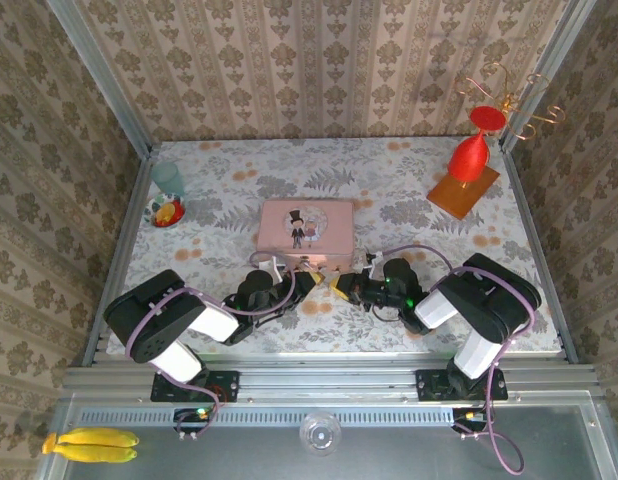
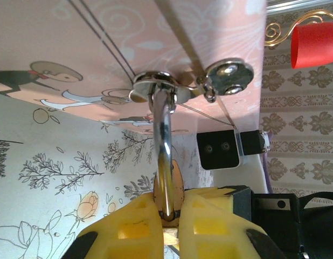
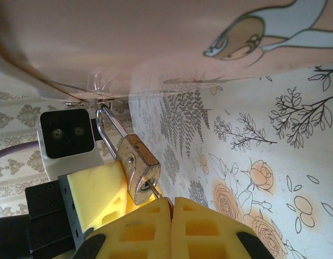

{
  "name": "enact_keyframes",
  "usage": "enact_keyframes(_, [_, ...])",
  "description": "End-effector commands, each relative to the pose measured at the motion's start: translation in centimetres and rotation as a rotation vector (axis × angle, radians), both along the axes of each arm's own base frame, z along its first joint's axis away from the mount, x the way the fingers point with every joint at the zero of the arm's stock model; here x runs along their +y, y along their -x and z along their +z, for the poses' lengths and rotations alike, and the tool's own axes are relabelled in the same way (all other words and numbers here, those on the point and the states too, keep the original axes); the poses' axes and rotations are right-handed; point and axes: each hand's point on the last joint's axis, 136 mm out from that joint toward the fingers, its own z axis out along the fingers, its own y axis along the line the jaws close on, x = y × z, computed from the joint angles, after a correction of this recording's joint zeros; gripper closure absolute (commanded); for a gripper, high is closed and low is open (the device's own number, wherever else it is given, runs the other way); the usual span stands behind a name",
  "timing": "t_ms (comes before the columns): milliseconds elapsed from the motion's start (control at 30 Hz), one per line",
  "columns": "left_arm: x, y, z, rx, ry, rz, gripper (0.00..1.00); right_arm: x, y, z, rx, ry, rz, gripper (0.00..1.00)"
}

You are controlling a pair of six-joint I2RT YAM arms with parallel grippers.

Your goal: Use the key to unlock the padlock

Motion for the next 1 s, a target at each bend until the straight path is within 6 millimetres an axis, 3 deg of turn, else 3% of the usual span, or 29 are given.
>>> enact_keyframes(0, [-3.4, 1.7, 7.4, -0.168, 0.197, -0.153, 1.0, 0.6, -0.6, 1.4, -0.048, -0.052, -0.019, 1.0])
enact_keyframes(133, [-3.7, 1.8, 7.6, -0.173, 0.201, -0.165, 1.0, 0.6, -0.7, 0.9, -0.042, -0.021, -0.014, 1.0])
enact_keyframes(967, [-4.2, 1.9, 7.2, -0.163, 0.196, -0.177, 1.0, 1.4, -1.2, 2.3, -0.069, -0.059, -0.007, 1.0])
